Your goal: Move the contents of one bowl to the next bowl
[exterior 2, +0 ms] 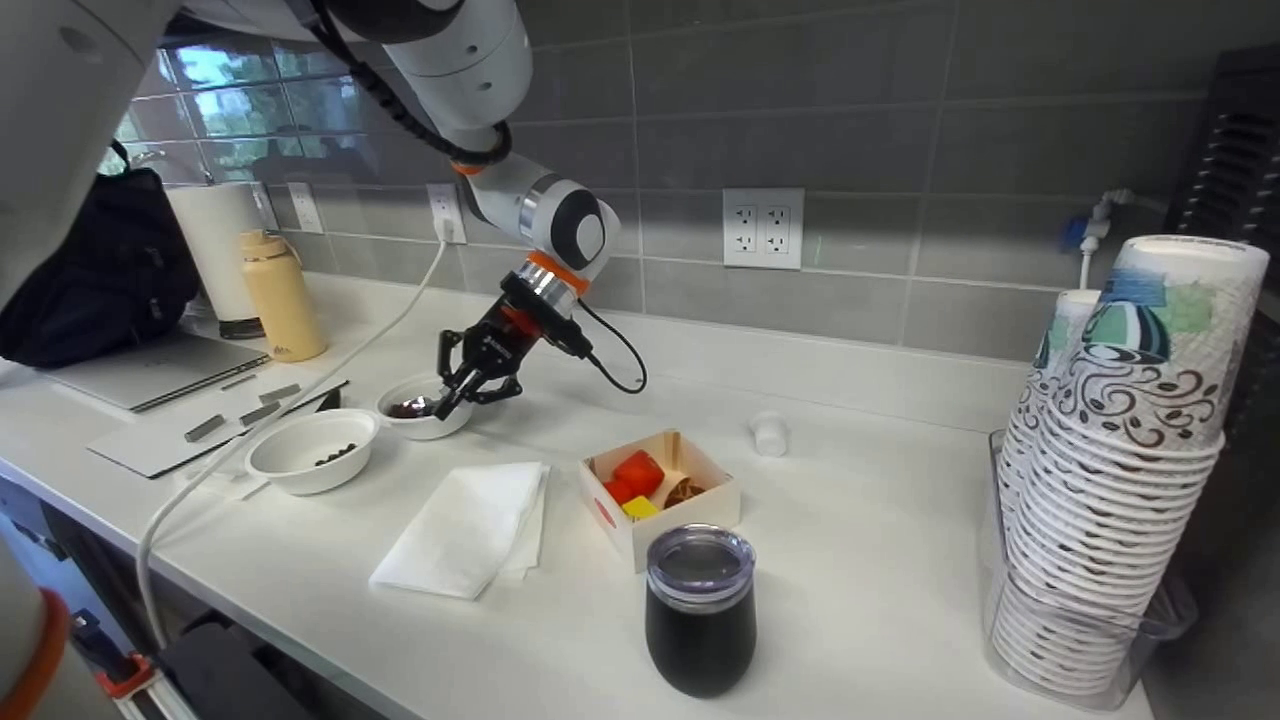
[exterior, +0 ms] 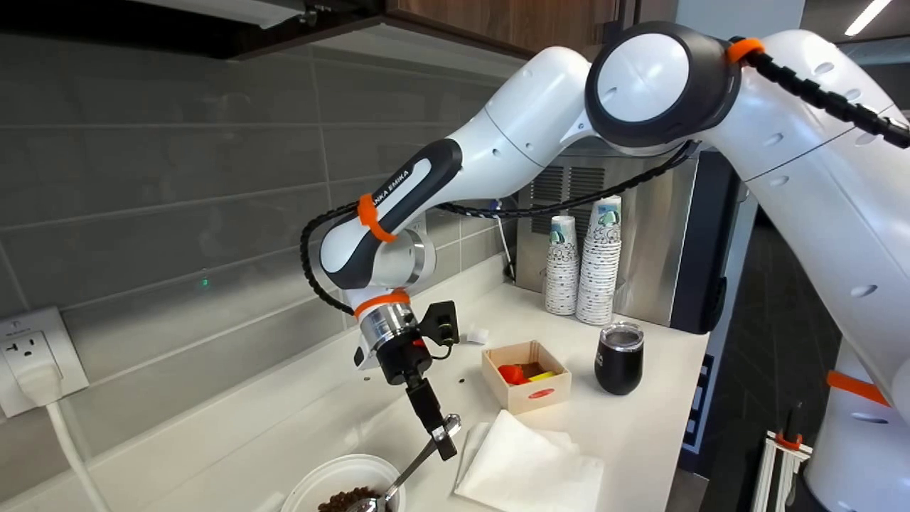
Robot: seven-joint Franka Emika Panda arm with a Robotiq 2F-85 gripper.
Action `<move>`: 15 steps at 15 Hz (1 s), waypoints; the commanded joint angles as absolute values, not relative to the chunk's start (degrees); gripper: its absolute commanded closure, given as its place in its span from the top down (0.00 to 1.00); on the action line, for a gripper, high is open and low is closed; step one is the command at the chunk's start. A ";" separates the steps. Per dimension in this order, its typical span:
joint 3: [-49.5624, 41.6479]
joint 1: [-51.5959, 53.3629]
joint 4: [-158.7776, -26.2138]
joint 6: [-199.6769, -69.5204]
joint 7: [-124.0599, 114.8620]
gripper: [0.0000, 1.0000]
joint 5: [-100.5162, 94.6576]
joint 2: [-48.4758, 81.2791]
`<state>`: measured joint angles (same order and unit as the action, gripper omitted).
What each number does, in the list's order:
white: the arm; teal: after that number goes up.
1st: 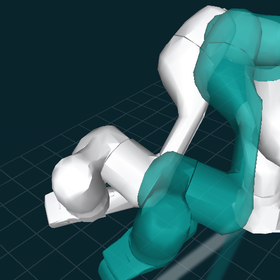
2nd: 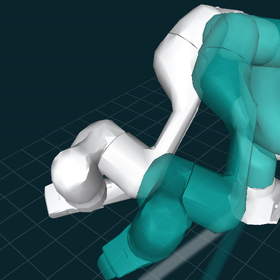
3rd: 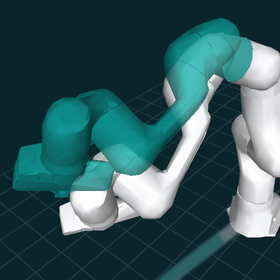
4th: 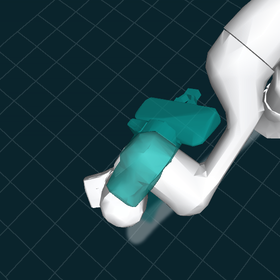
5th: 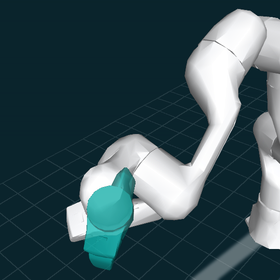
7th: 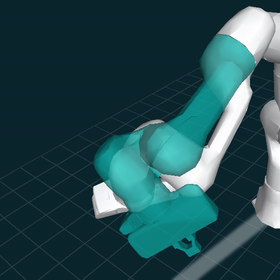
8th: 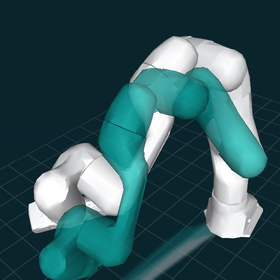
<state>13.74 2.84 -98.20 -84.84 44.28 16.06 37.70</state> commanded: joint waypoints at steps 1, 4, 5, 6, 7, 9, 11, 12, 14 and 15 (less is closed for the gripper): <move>14.33 0.82 -94.44 -79.84 46.76 0.01 19.92 40.51; 14.16 -0.04 -93.70 -77.40 48.20 0.01 21.94 41.31; 14.02 -0.25 -93.56 -76.90 48.42 0.01 22.45 41.39; 13.97 -0.58 -93.49 -76.30 48.85 0.01 22.99 41.35; 14.14 -1.08 -93.35 -75.13 49.83 0.01 23.79 41.44; 13.88 -1.41 -93.70 -74.27 50.58 0.01 24.67 40.91; 13.77 -1.78 -93.99 -73.19 51.50 0.01 25.72 40.49; 13.84 -2.00 -94.25 -72.56 52.31 0.01 26.20 40.28; 13.72 -2.06 -95.18 -71.90 53.55 0.01 26.75 39.64; 13.63 -1.98 -95.74 -71.71 54.08 0.01 26.87 39.28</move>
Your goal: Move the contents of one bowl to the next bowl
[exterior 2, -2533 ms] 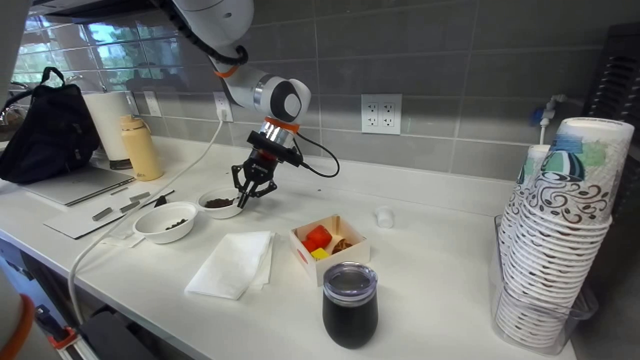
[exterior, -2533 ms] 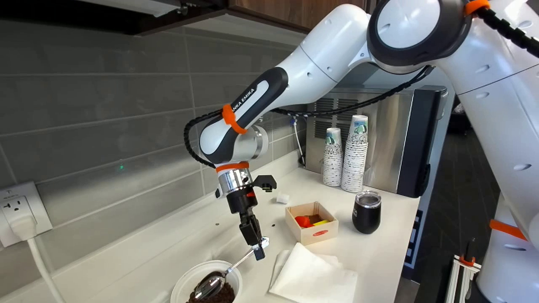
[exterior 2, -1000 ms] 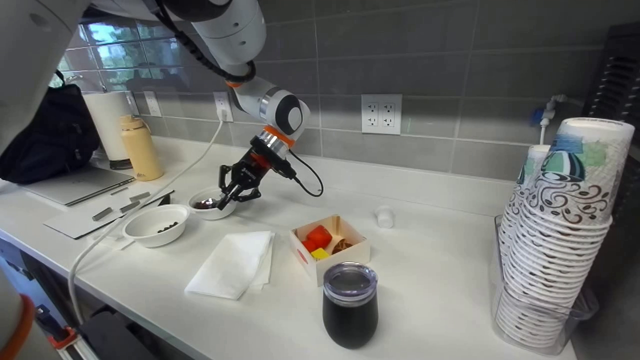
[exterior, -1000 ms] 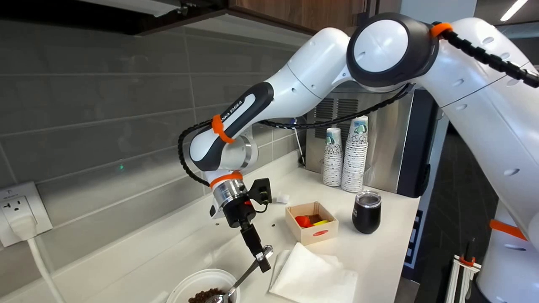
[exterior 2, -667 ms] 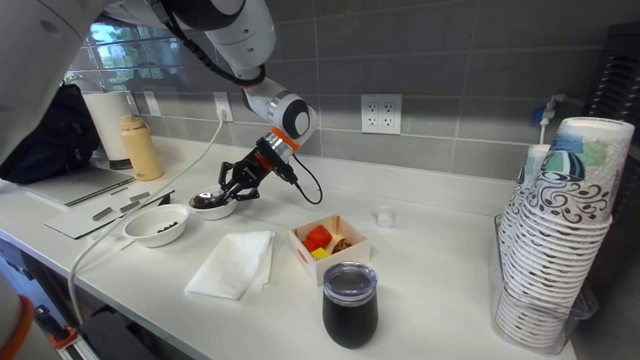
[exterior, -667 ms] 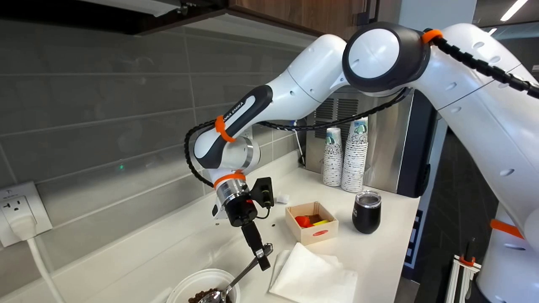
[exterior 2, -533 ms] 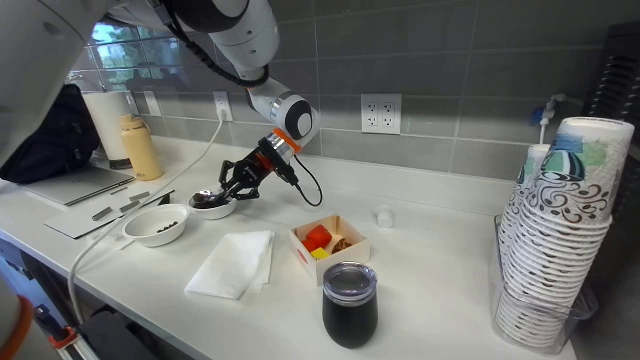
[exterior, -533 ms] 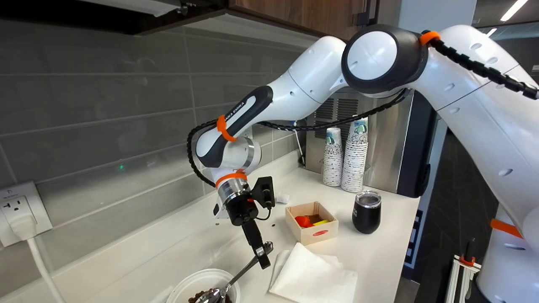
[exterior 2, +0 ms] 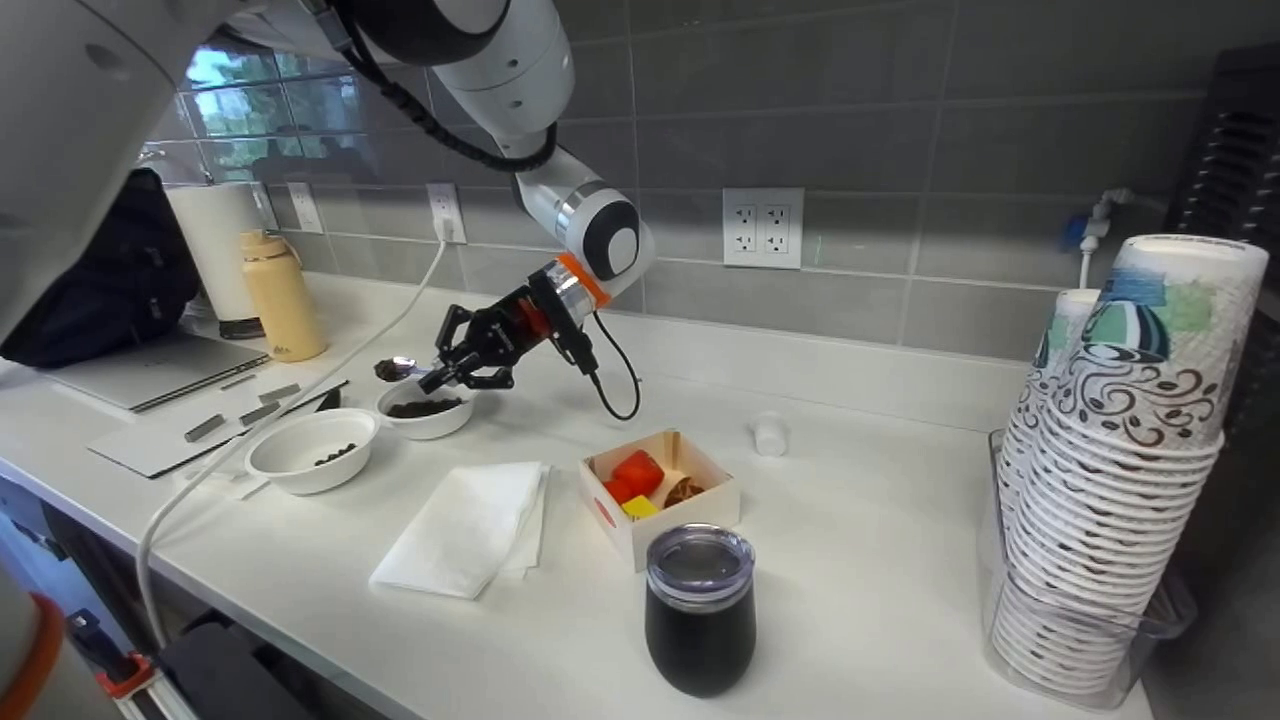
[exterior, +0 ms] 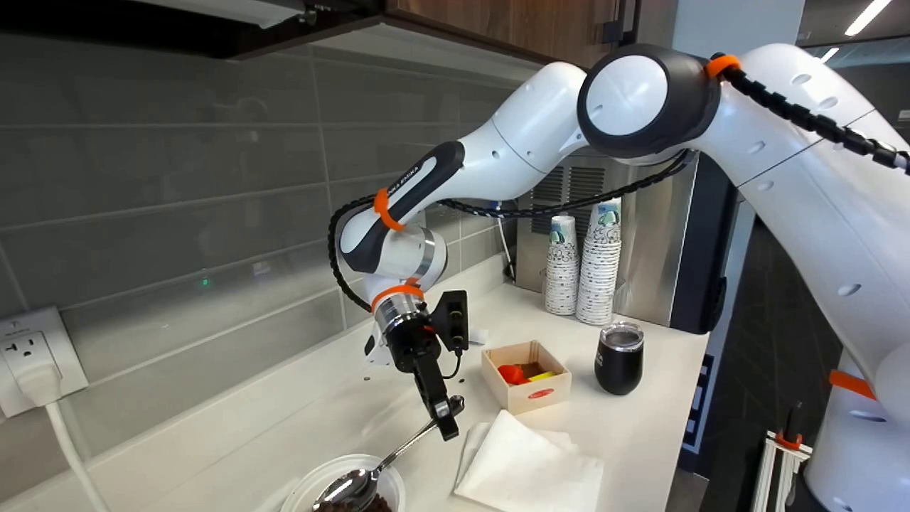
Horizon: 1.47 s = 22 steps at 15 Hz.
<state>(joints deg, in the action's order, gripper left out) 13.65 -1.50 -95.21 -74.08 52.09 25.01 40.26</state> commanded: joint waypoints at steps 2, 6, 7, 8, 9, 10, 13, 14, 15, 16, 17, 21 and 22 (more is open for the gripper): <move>13.36 -1.48 -97.18 -72.26 54.64 0.01 26.52 38.27; 13.16 -0.59 -100.11 -73.55 54.92 0.01 25.81 36.51; 13.12 -0.43 -100.87 -73.80 54.93 0.01 25.74 36.10; 12.98 -0.22 -101.77 -74.32 54.78 0.01 25.65 35.52; 12.87 -0.01 -102.68 -74.90 54.65 0.01 25.58 34.97; 12.82 0.09 -103.52 -75.32 54.70 0.01 25.63 34.45; 12.16 1.19 -106.60 -79.19 53.33 0.01 24.58 32.24; 12.04 1.39 -107.43 -80.32 53.13 0.01 24.59 31.71; 11.84 1.78 -108.38 -81.86 52.55 0.01 24.46 31.09; 11.69 2.10 -109.24 -83.26 52.06 0.01 24.29 30.62; 11.69 2.21 -109.99 -84.29 51.83 0.01 24.33 30.16; 11.59 2.64 -113.10 -88.54 50.88 0.01 24.33 28.43; 11.58 2.65 -113.73 -89.34 50.85 0.01 24.38 28.03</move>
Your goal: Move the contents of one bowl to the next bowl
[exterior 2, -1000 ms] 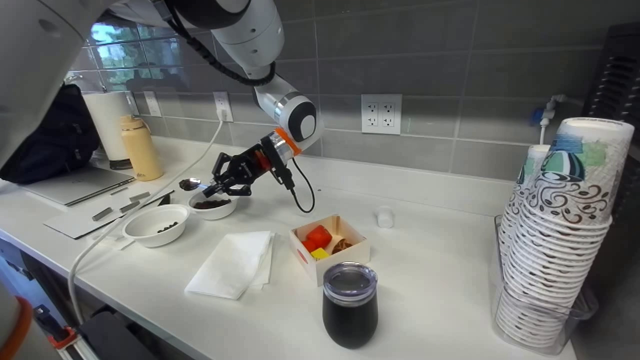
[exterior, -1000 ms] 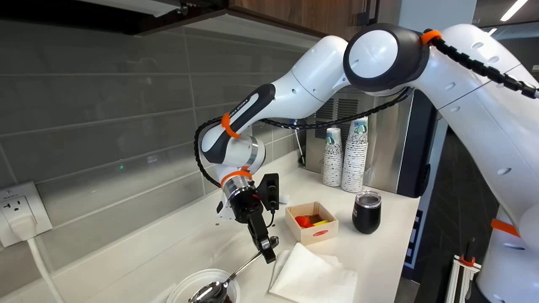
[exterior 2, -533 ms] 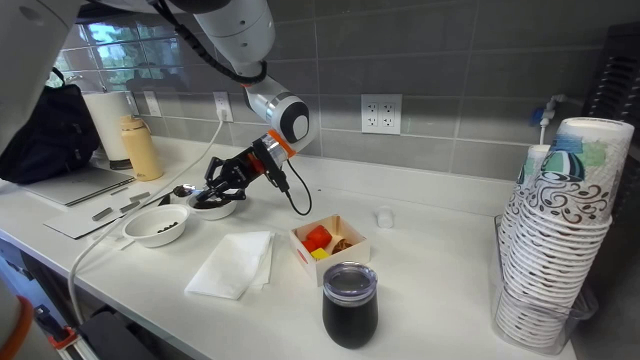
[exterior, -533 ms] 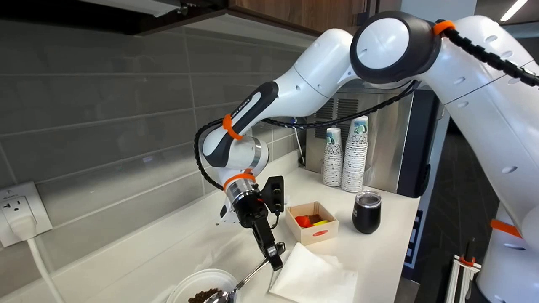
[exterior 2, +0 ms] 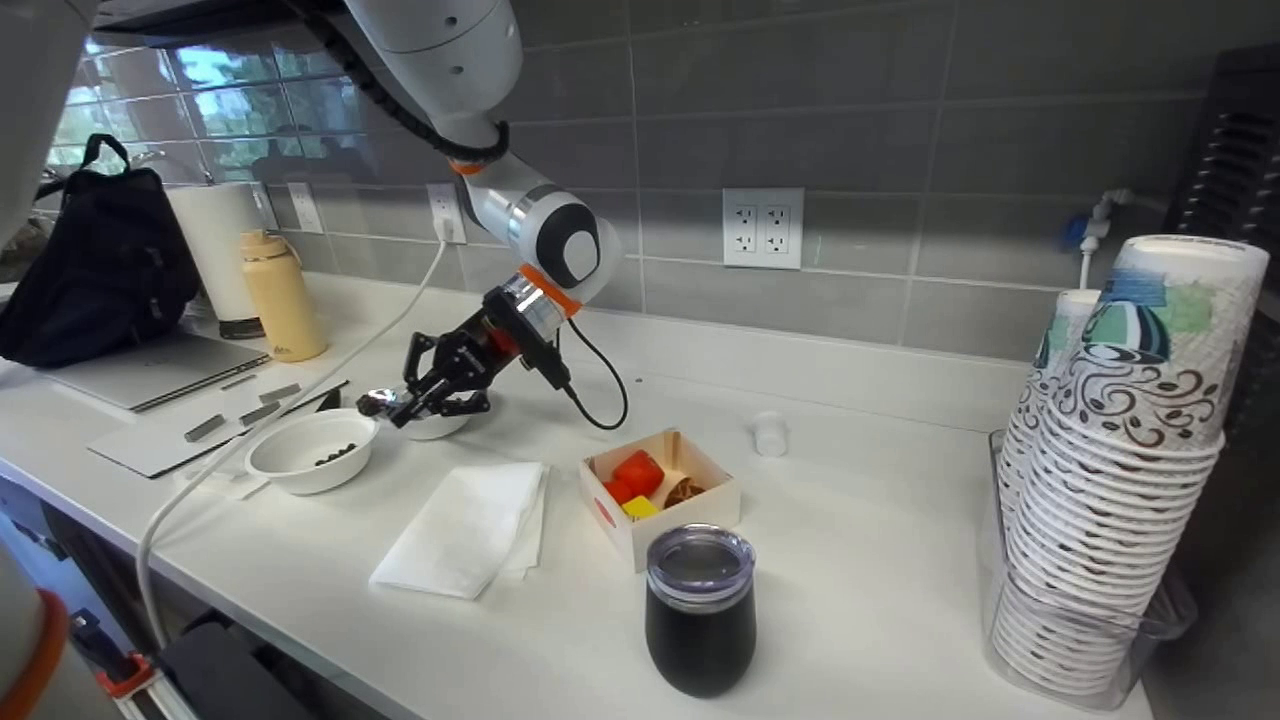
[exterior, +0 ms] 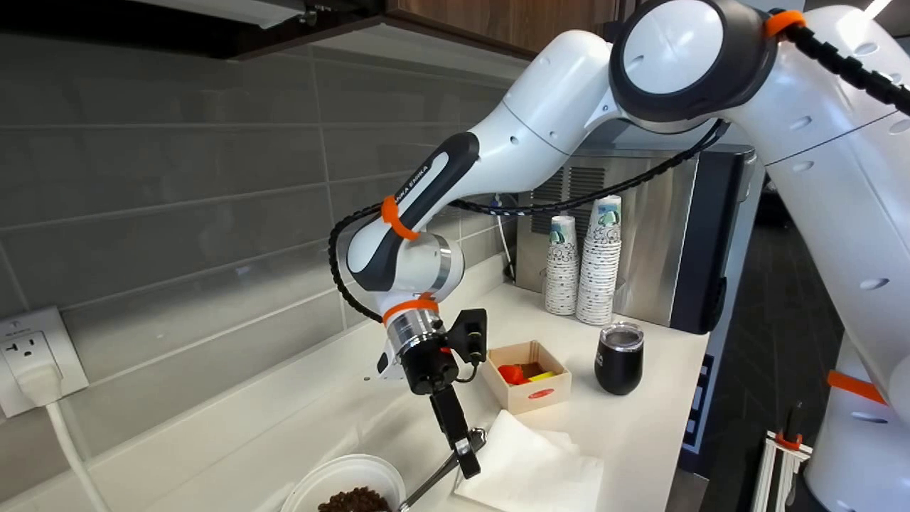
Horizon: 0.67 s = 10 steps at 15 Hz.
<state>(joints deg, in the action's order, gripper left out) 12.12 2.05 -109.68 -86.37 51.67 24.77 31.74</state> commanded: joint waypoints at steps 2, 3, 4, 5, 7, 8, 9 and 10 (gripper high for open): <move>11.63 2.46 -114.97 -90.36 51.10 0.01 24.56 27.15; 11.62 2.44 -115.64 -90.99 51.23 0.01 24.52 26.69; 11.55 2.49 -116.23 -91.61 51.13 0.01 24.46 26.24; 11.53 2.48 -116.87 -92.32 51.30 0.01 24.50 25.78; 11.49 2.81 -118.33 -94.20 51.02 0.01 24.08 24.80; 11.54 2.85 -119.13 -95.11 51.07 0.01 24.14 24.25; 11.63 2.87 -119.91 -96.20 51.28 0.01 24.24 23.63; 11.74 2.91 -120.82 -97.29 51.49 0.01 24.43 22.97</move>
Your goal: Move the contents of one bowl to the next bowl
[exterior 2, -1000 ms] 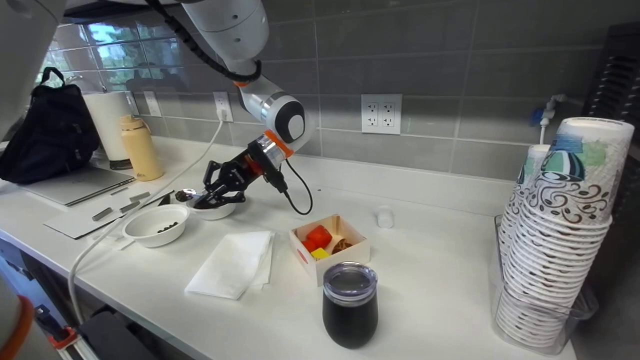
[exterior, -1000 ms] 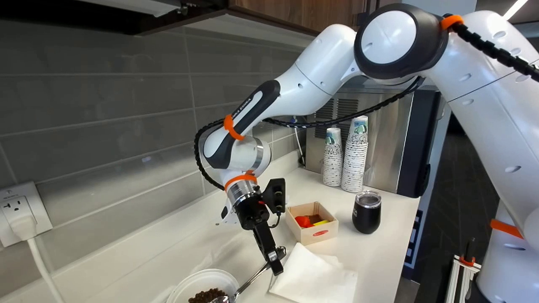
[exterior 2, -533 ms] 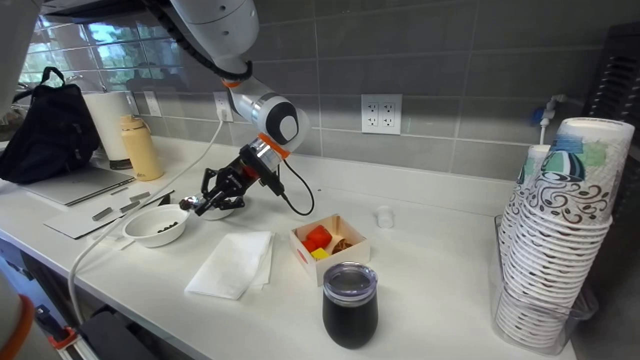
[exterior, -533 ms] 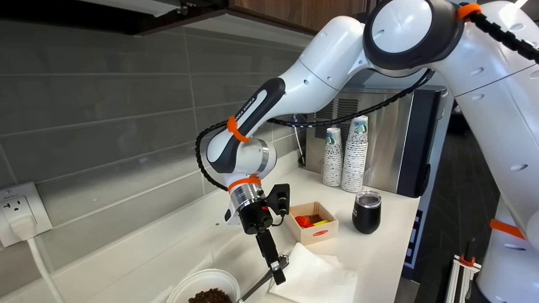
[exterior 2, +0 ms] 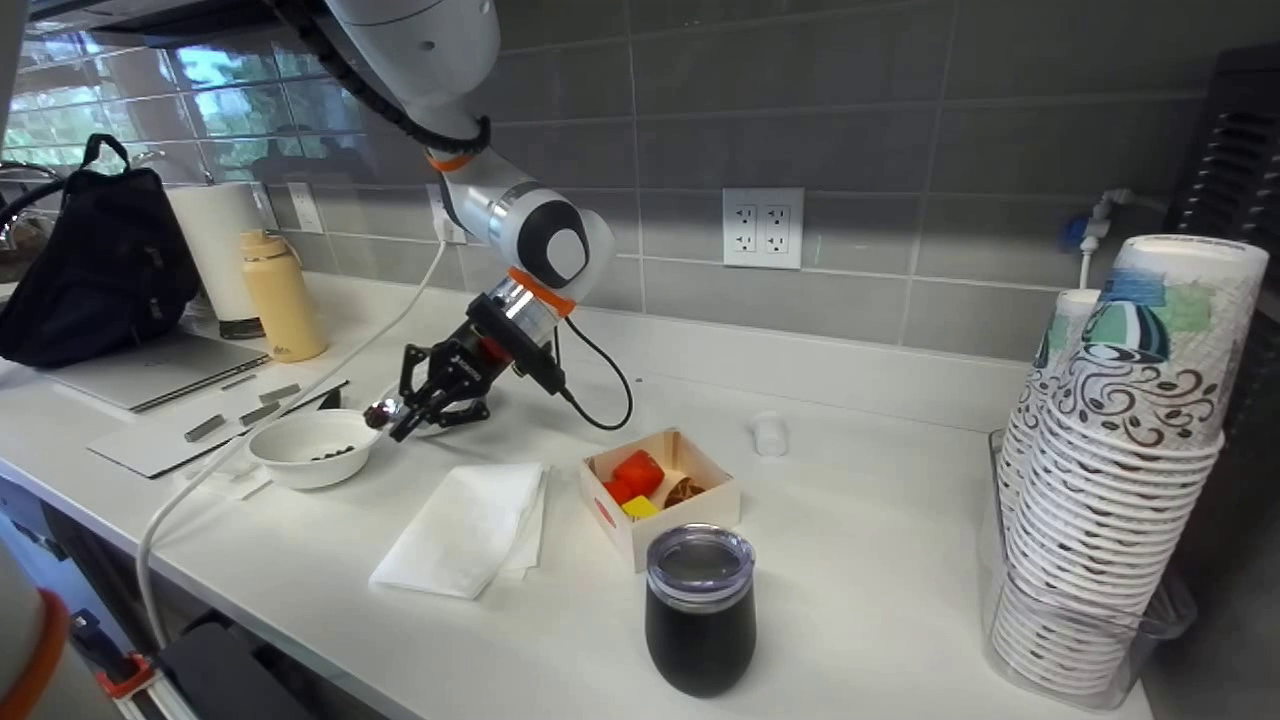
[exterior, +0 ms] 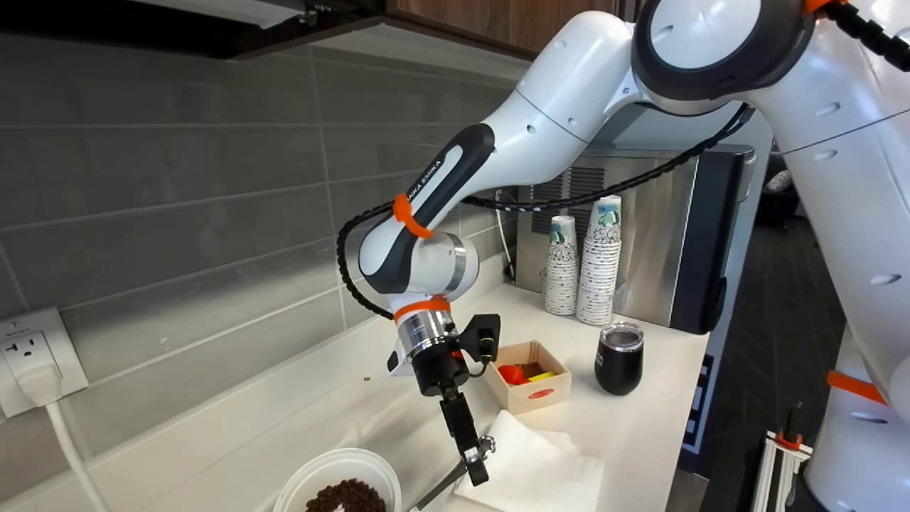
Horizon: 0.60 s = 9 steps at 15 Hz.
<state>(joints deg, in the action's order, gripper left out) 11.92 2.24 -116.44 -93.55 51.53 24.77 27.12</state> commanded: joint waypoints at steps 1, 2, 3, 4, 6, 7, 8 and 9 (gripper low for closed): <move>11.83 2.95 -121.53 -98.31 51.60 0.01 24.51 22.35; 11.93 2.97 -122.36 -99.41 51.71 0.01 24.67 21.62; 12.01 2.97 -123.09 -100.37 51.77 0.01 24.82 20.87; 12.11 2.94 -123.76 -101.14 51.96 0.01 25.04 20.20; 12.23 2.94 -125.00 -102.54 52.06 0.01 25.21 18.67; 12.29 2.96 -125.56 -103.21 52.16 0.01 25.33 17.91; 12.33 3.01 -126.23 -103.90 52.20 0.01 25.37 17.03; 12.39 3.05 -126.82 -104.51 52.33 0.01 25.47 16.24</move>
<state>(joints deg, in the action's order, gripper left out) 12.36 2.64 -122.77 -101.61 51.66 24.82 21.06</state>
